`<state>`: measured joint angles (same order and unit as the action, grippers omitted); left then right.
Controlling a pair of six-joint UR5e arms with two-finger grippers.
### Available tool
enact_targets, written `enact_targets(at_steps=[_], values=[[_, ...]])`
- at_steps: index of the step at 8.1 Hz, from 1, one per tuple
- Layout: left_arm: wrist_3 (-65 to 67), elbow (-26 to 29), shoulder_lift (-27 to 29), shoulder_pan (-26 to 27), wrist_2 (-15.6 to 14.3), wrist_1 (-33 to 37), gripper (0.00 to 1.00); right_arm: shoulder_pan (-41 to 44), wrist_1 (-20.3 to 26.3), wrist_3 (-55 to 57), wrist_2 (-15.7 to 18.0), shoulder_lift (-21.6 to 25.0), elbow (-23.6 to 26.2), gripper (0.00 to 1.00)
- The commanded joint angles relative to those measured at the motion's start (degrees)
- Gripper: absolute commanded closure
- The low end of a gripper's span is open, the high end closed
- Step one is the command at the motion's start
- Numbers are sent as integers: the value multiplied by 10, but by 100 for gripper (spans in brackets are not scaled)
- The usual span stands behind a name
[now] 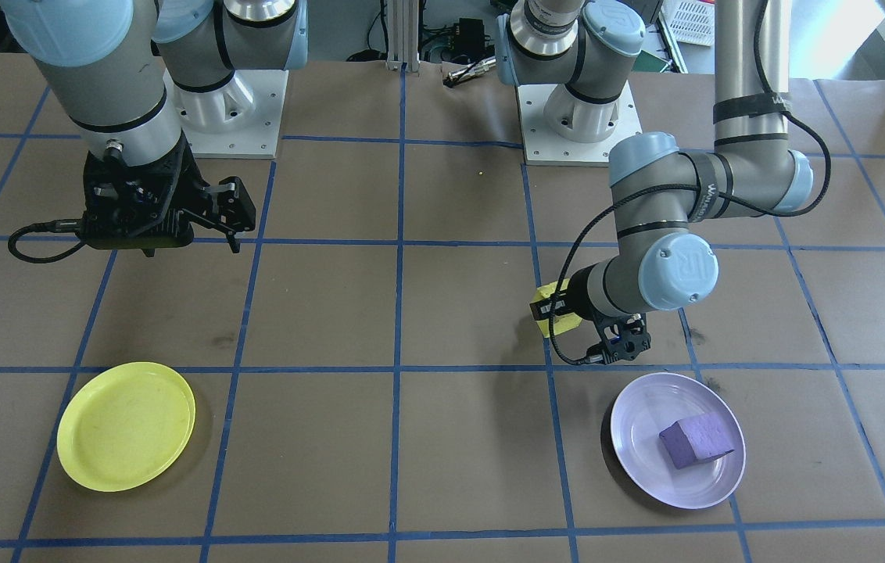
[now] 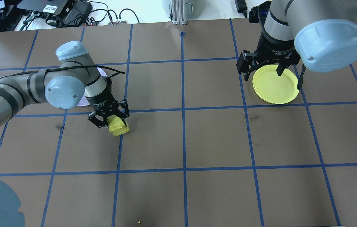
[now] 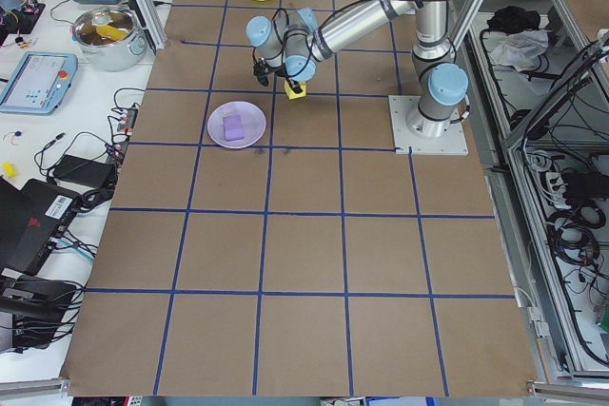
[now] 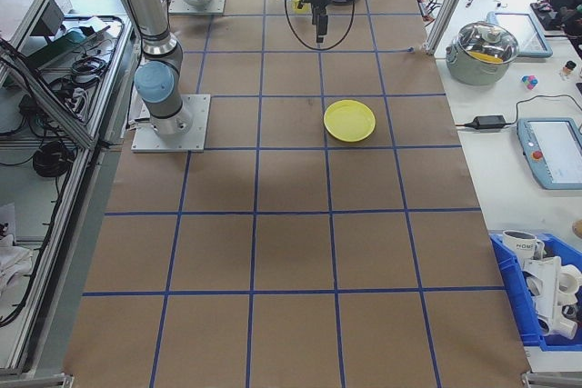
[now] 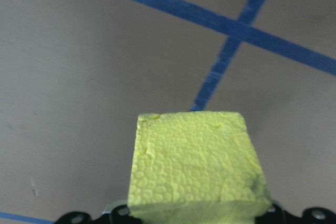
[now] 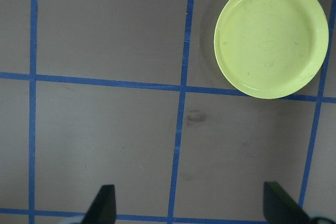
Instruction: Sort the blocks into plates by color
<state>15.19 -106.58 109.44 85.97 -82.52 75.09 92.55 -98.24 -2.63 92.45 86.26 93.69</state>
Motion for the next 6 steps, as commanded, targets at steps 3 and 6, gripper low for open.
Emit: enact_targets(at_steps=[3, 6], values=[[132, 93, 21, 173, 67, -37, 100, -3, -25, -1, 4, -6, -1, 0], [107, 100, 78, 272, 78, -170, 100, -30, -71, -38, 17, -22, -1, 0]])
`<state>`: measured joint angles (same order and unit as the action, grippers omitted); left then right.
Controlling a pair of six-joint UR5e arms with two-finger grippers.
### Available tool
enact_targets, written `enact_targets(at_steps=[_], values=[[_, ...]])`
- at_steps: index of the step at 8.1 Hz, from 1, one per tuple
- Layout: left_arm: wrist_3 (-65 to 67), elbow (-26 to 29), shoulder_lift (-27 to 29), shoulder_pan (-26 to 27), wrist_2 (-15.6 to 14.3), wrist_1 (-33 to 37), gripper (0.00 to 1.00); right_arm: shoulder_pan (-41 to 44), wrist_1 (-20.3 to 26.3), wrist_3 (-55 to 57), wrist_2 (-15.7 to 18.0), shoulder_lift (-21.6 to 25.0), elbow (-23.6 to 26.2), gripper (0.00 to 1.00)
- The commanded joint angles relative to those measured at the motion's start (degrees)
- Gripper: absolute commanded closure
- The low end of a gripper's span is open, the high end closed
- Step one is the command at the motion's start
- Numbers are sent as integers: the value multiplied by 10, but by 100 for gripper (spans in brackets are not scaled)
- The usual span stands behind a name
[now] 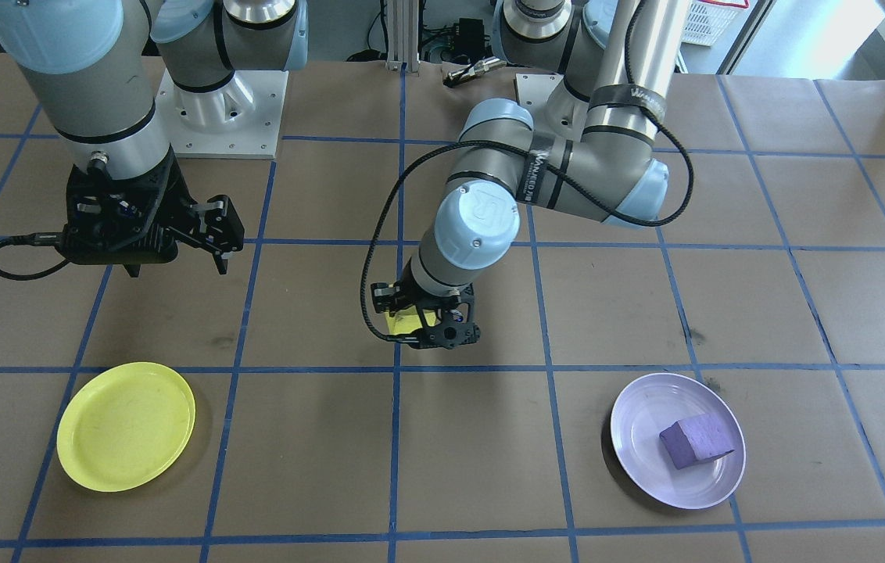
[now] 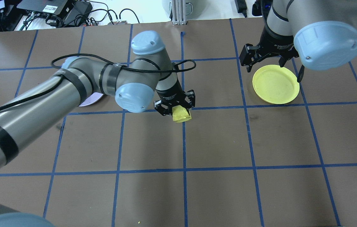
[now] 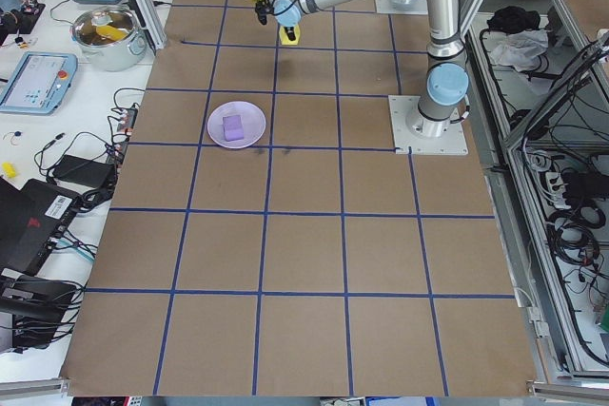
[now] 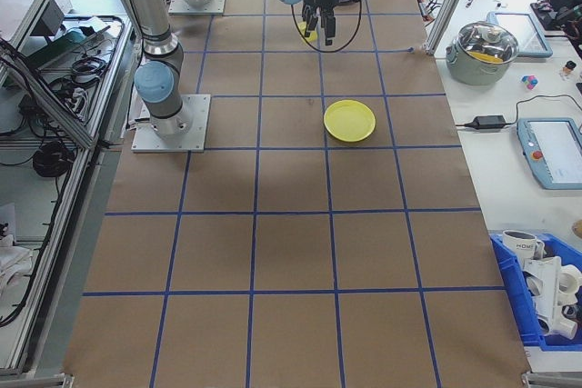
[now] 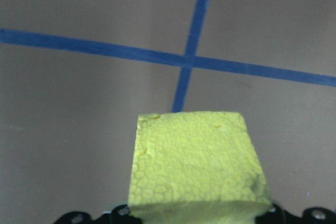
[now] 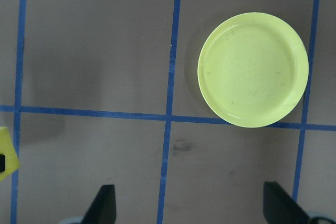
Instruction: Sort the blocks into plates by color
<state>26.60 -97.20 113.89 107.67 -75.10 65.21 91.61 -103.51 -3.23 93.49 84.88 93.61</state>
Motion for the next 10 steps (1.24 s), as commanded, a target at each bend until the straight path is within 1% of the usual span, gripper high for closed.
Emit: enact_targets(at_steps=[1, 2, 3, 4, 5, 6, 7, 8, 9, 10], values=[[-7, 15, 45, 68, 3, -72, 100, -38, -19, -64, 6, -9, 0, 0], [-7, 27, 48, 82, 2, -69, 100, -50, -18, -74, 6, -9, 0, 0], [-8, 28, 49, 85, 2, -64, 100, -55, -16, -74, 6, -9, 0, 0], [-9, 27, 53, 90, 2, -64, 91, -55, -16, -74, 6, -8, 1, 0], [-7, 27, 56, 99, -11, -64, 48, -55, -16, -74, 6, -8, 1, 0], [-3, 27, 64, 109, -37, -72, 15, -55, -16, -73, 6, -8, 1, 0], [-1, 30, 70, 116, -40, -74, 3, -55, -16, -72, 5, -8, 1, 0], [-8, 32, 66, 116, -43, -71, 3, -55, -16, -74, 5, -9, 1, 0], [-15, 32, 60, 112, -80, -67, 3, -55, -17, -74, 5, -9, 1, 0], [-35, 35, 42, 104, -84, -63, 1, -55, -17, -76, 6, -9, 1, 0]])
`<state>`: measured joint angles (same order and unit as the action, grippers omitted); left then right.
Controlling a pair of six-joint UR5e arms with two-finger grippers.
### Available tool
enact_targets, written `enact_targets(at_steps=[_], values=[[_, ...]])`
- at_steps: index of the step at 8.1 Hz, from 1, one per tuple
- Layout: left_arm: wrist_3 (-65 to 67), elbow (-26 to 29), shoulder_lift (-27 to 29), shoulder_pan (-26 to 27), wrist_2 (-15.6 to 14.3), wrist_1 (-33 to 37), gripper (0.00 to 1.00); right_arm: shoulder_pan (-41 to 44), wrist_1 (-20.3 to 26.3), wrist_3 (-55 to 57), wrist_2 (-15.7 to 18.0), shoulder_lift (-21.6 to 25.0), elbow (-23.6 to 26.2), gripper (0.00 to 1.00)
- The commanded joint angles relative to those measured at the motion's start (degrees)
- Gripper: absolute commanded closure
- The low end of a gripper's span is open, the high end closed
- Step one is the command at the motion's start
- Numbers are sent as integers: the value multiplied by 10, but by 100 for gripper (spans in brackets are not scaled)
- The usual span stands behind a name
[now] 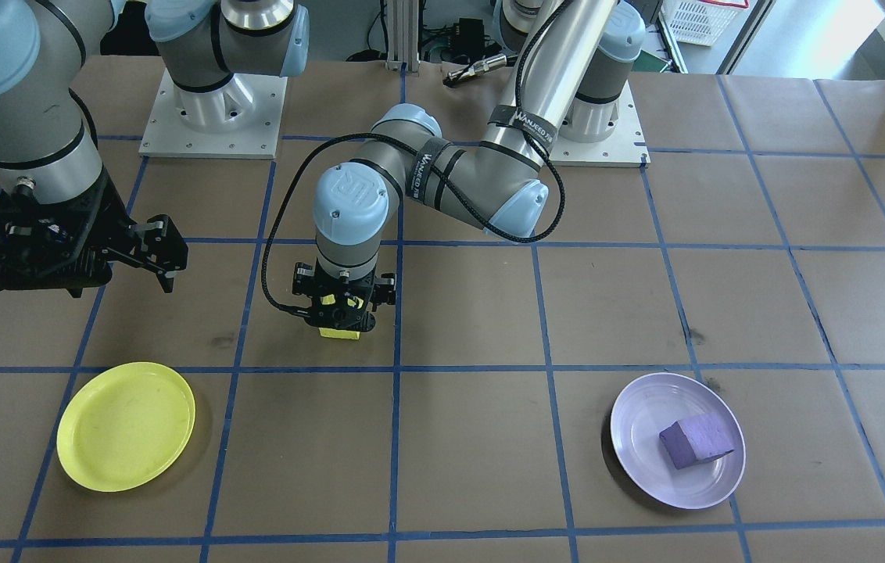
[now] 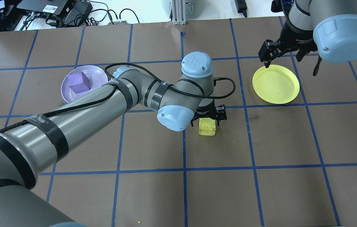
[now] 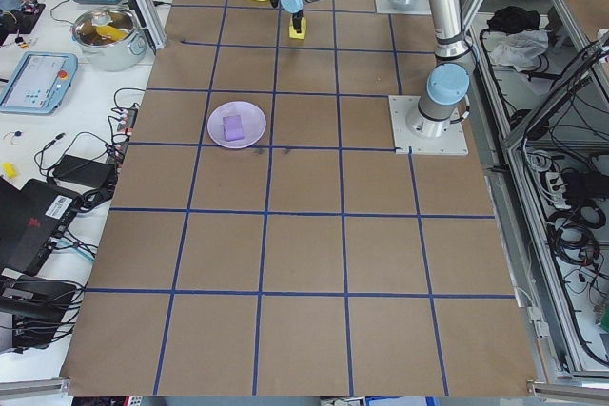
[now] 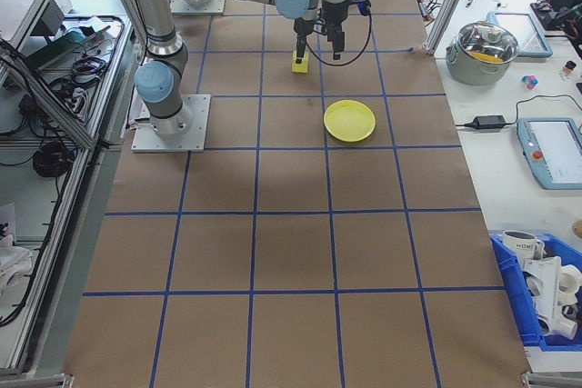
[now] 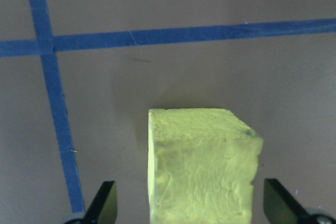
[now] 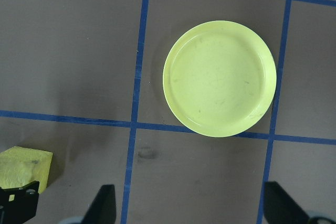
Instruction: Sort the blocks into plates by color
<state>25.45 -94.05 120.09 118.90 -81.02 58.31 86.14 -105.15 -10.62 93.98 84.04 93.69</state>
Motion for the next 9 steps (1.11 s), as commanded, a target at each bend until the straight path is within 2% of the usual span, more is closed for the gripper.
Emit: enact_targets(at_steps=[1, 4, 5, 6, 7, 8, 9], values=[[-35, 8, -48, -29, -25, 18, 1, 0, -1, -2, 1, -1, 0, 0], [-169, 32, -155, -149, -27, 187, 0, 1, -1, -18, -8, -3, 2, 0], [-209, 63, -165, -191, -40, 278, 0, 3, -1, -17, -18, -2, 6, 0], [-220, 103, -172, -205, -97, 330, 0, 4, 1, -6, -50, -2, 8, 0], [-220, 156, -184, -207, -97, 384, 0, 7, 1, 28, -78, 1, 17, 0], [-215, 205, -196, -206, -92, 442, 0, 12, 2, 68, -82, 1, 37, 0], [-216, 227, -190, -207, -94, 433, 0, 28, -1, 108, -82, 1, 56, 0]])
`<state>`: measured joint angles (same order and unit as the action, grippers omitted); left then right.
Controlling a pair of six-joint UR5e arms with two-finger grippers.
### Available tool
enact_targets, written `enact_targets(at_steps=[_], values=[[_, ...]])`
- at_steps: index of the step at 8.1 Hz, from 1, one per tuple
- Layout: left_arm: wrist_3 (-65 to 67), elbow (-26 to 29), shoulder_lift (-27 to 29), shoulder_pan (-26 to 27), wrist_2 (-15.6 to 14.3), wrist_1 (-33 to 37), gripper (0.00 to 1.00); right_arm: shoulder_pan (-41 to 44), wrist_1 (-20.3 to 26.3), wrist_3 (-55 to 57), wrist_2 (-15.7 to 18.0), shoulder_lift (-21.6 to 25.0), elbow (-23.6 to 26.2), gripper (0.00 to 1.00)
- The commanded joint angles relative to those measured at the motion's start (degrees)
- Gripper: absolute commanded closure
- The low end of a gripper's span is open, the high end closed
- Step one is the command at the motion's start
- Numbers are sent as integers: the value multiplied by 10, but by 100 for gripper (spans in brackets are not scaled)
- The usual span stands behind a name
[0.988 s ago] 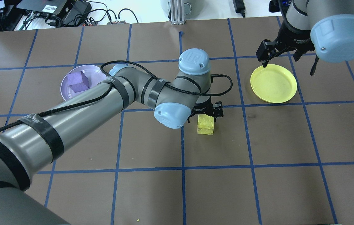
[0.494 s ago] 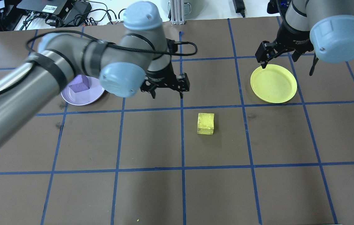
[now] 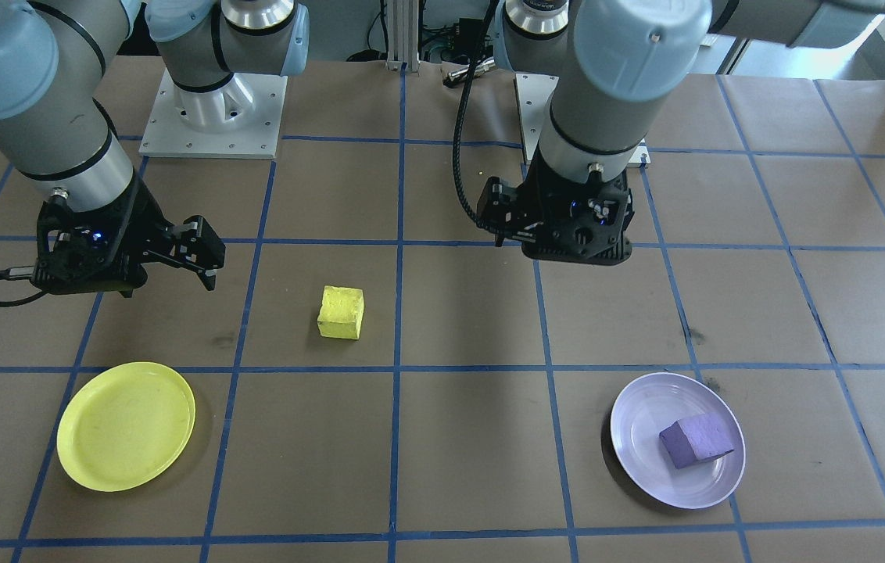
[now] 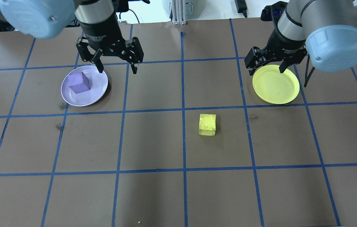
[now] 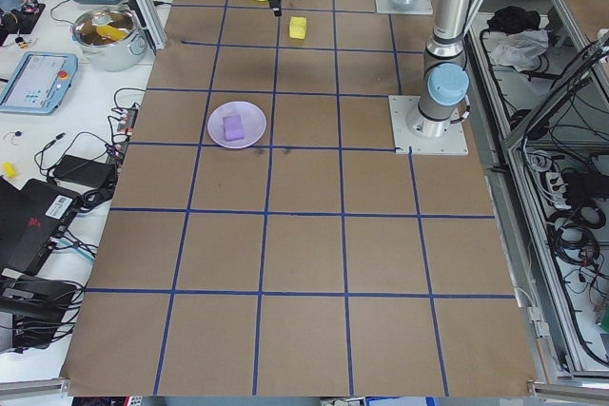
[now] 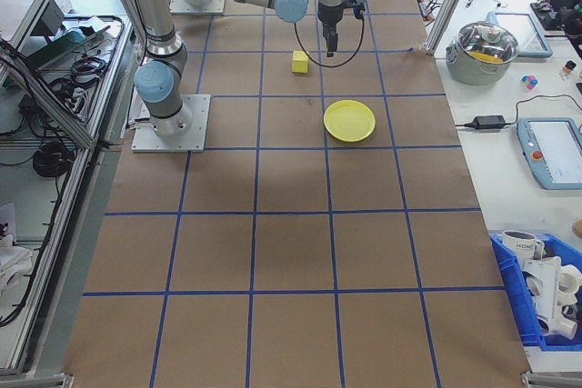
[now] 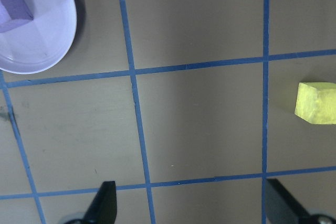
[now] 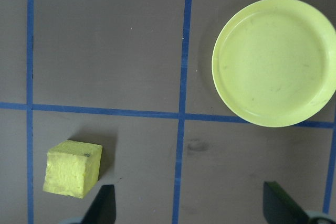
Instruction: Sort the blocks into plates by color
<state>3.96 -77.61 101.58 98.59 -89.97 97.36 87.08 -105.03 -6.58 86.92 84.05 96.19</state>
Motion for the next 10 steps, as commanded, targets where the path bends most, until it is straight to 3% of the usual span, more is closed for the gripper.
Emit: enact_targets(at_steps=[1, 5, 8, 10], values=[[-1, 57, -14, -3, -15, 29, 0, 44, -3, 129, -11, -4, 44, 0], [-6, 56, -32, 2, -16, 4, 0, 141, -7, 261, -2, -66, 51, 0], [-18, 33, -67, 0, -18, -2, 0, 158, -14, 289, -7, -131, 50, 0], [-18, 19, -84, -1, -21, -28, 0, 166, -46, 290, -4, -151, 50, 0]])
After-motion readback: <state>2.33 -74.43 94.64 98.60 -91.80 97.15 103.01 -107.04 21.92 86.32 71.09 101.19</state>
